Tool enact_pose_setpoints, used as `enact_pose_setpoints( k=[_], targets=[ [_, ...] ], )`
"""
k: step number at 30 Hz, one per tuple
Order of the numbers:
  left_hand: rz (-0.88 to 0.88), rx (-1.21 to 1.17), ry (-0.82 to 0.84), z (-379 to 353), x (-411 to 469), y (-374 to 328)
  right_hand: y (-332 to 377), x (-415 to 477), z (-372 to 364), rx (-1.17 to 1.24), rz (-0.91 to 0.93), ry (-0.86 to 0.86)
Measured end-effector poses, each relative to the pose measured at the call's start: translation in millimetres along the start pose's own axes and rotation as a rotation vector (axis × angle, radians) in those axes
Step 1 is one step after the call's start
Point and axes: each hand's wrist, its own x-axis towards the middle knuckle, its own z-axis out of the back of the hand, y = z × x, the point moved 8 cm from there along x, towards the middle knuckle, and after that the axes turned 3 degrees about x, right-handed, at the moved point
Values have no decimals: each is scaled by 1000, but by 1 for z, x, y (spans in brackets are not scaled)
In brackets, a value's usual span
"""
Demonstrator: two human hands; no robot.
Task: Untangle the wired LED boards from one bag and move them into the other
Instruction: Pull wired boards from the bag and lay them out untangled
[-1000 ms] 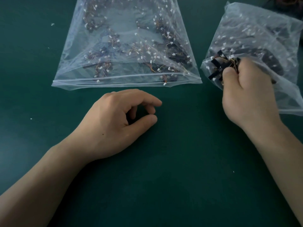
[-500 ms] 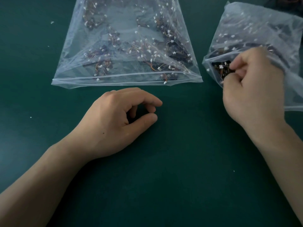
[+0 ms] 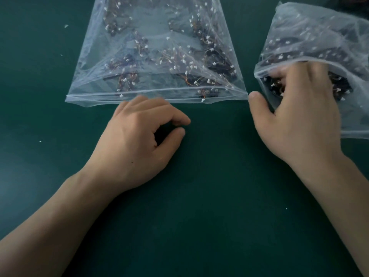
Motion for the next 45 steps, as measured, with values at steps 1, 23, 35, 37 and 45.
enact_pose_setpoints(
  k=[1, 23, 35, 37, 45],
  targets=[
    [20, 48, -25, 2, 0, 2, 6, -1, 4, 13, 49, -35],
    [506, 346, 63, 4, -6, 32, 65, -28, -54, -12, 351, 457],
    [418, 387, 122, 0, -4, 20, 69, -30, -47, 187, 424, 422],
    [380, 373, 80, 0, -6, 13, 69, -29, -42, 250, 422, 385],
    [100, 134, 3, -4, -2, -13, 73, -29, -42, 230, 475, 378]
  ],
)
